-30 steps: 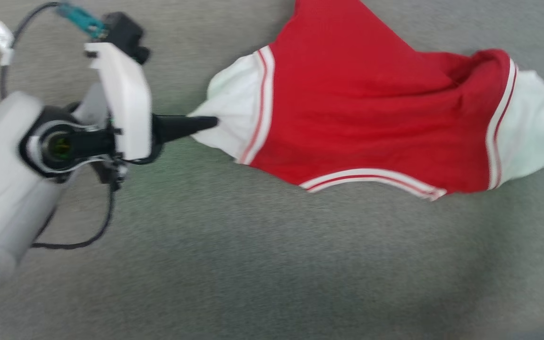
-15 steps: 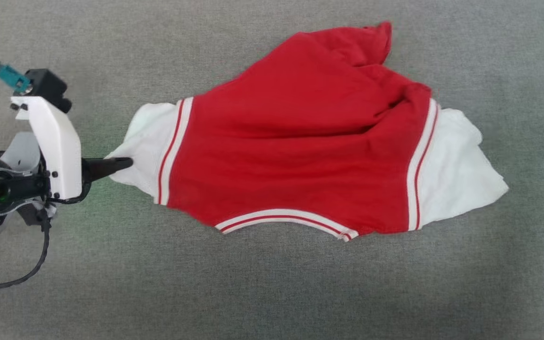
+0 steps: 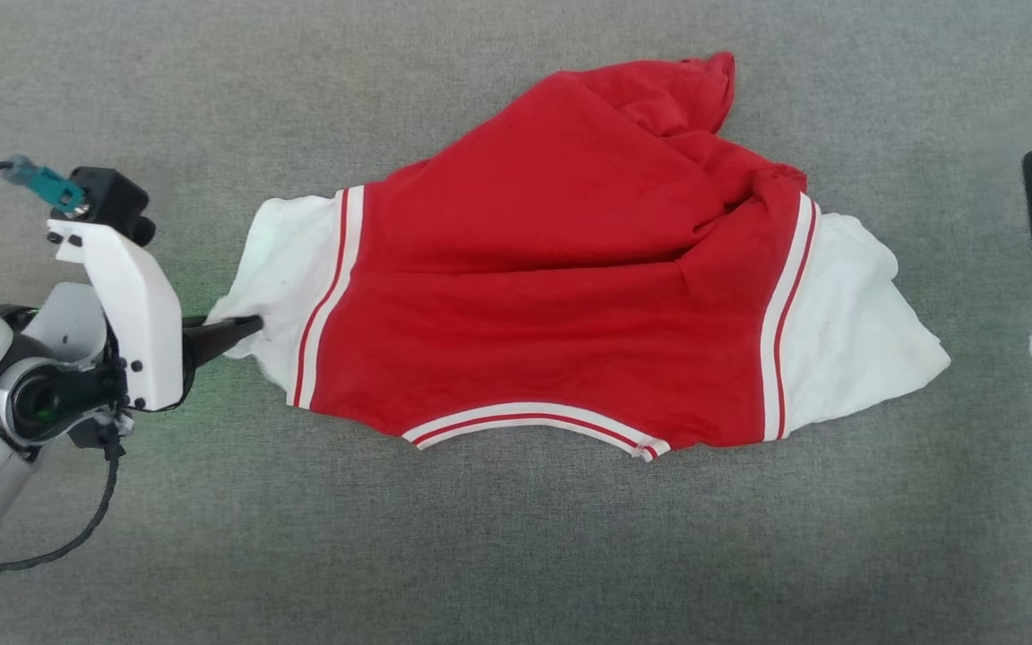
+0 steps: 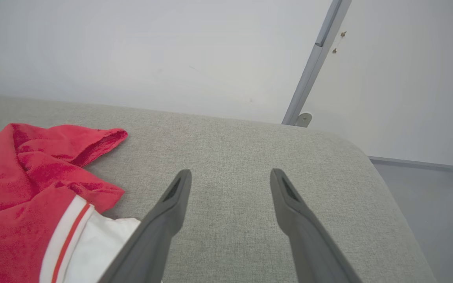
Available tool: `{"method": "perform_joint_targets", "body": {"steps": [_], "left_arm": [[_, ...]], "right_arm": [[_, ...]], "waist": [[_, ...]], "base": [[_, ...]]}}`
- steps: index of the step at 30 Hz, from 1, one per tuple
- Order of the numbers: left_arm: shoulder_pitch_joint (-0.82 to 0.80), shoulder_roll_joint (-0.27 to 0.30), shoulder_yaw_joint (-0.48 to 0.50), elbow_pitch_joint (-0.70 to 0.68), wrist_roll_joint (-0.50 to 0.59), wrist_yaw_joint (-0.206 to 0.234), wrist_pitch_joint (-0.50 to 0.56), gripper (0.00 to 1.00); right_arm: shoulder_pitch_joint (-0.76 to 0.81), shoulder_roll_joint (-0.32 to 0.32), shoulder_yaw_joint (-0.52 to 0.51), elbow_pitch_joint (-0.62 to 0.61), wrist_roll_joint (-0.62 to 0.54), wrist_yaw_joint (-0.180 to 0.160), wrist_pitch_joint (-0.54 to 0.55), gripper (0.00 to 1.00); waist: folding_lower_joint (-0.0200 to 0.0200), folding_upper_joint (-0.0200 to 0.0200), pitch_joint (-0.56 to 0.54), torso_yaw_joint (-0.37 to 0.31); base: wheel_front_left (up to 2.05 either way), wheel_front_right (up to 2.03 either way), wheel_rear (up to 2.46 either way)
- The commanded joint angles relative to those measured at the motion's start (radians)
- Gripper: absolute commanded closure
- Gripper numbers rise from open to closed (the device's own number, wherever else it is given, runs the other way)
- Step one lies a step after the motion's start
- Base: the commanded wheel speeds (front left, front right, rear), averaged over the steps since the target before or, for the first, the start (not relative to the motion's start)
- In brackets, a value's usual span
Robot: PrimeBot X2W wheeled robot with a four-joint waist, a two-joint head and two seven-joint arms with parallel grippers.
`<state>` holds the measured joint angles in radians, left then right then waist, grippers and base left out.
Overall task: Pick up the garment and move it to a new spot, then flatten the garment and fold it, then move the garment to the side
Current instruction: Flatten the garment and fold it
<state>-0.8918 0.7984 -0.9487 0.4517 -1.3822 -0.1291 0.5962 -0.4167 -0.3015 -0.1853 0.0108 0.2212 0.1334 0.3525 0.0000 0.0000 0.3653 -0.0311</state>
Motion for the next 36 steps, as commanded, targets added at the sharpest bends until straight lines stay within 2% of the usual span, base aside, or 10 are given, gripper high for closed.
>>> {"method": "perform_joint_targets", "body": {"steps": [1,5,9,15,18,20,22,29,33,36], "left_arm": [[0.019,0.014,0.002,-0.011,0.0,-0.002,-0.034,0.0],[0.048,0.043,-0.006,-0.05,0.053,-0.002,-0.187,0.0],[0.103,0.054,-0.014,-0.075,0.095,-0.002,-0.381,0.0],[0.209,0.009,0.01,-0.065,0.153,-0.002,-0.71,0.0],[0.263,-0.041,0.035,-0.042,0.182,0.024,-0.832,0.0],[0.294,-0.073,0.07,-0.043,0.213,0.039,-0.857,0.0],[0.327,-0.114,0.171,-0.065,0.264,0.063,-0.863,0.0],[0.552,-0.271,0.51,-0.218,0.659,0.14,-0.862,0.0],[0.638,-0.345,0.612,-0.264,0.777,0.127,-0.862,0.0],[0.694,-0.421,0.698,-0.296,0.884,0.077,-0.862,0.0]], "right_arm": [[0.016,-0.012,0.015,-0.004,0.007,-0.005,0.008,0.0],[0.047,-0.065,0.095,-0.015,0.037,-0.005,0.055,0.0],[0.109,-0.187,0.215,-0.059,0.121,-0.005,0.14,0.0],[0.198,-0.408,0.38,-0.159,0.304,-0.005,0.277,0.0],[0.232,-0.503,0.447,-0.202,0.43,-0.005,0.345,0.0],[0.237,-0.555,0.462,-0.219,0.482,-0.005,0.376,0.0],[0.235,-0.589,0.472,-0.222,0.512,-0.005,0.39,0.0],[0.223,-0.664,0.524,-0.199,0.53,-0.005,0.401,0.0],[0.216,-0.693,0.557,-0.172,0.53,-0.004,0.407,0.0],[0.194,-0.731,0.597,-0.132,0.508,-0.004,0.392,0.0]], "waist": [[0.0,0.0,-0.008,0.004],[0.0,0.0,-0.026,0.016],[0.0,0.0,-0.043,0.039],[0.0,0.0,-0.058,0.075],[0.0,0.0,-0.061,0.095],[0.0,0.0,-0.062,0.111],[0.0,0.0,-0.059,0.128],[0.0,0.0,-0.044,0.193],[0.0,0.0,-0.038,0.219],[0.0,0.0,-0.025,0.244]], "base": [[0.0,0.0,0.0],[0.0,0.0,0.0],[0.0,0.0,0.0],[0.0,0.0,0.0],[0.0,0.0,0.0],[0.0,0.0,0.0],[0.0,0.0,0.0],[0.0,0.0,0.0],[0.0,0.0,0.0],[0.0,0.0,0.0]]}}
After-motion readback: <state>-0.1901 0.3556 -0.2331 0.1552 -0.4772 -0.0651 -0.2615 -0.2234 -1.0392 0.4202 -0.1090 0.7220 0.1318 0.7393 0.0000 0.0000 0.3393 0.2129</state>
